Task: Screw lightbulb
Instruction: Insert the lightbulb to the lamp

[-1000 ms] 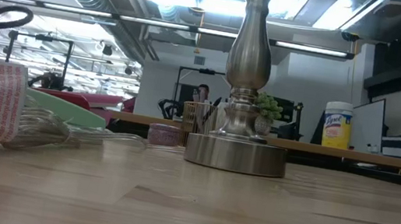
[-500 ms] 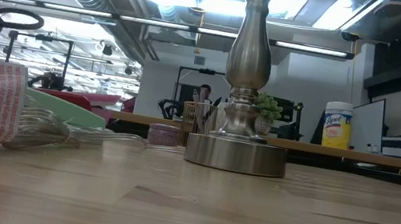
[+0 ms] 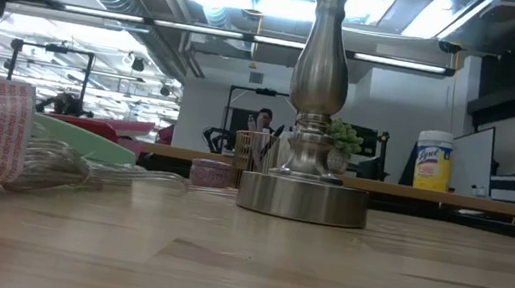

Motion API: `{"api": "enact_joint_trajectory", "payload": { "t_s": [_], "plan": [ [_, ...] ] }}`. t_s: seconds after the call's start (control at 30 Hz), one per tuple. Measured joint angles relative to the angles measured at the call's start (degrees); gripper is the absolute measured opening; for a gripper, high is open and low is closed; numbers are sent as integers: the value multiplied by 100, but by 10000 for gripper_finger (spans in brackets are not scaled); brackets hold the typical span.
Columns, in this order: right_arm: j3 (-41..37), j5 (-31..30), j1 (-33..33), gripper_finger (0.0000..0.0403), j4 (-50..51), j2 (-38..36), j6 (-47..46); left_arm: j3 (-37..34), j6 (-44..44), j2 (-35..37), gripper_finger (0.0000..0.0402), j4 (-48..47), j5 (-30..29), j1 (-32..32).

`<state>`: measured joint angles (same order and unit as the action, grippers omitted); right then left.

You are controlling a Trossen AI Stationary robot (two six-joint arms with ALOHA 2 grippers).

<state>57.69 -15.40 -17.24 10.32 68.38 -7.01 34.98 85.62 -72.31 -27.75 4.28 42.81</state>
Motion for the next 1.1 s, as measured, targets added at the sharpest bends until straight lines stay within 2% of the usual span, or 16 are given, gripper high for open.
{"api": "enact_joint_trajectory", "payload": {
  "t_s": [0.3,0.53,0.7,0.97,1.1],
  "plan": [
    [0,0,0,227,1,0,0,81,-161,4,226,1652,-19,0],
    [0,0,1,227,3,0,0,81,-548,4,226,2963,-472,-65],
    [0,0,0,227,3,0,0,81,-1478,7,226,3506,-1056,-436],
    [0,0,0,227,-17,0,0,81,-3232,7,227,4334,-2210,-1462],
    [0,-20,0,227,-19,0,0,81,-4151,7,227,5273,-2357,-1922]
  ]
}}
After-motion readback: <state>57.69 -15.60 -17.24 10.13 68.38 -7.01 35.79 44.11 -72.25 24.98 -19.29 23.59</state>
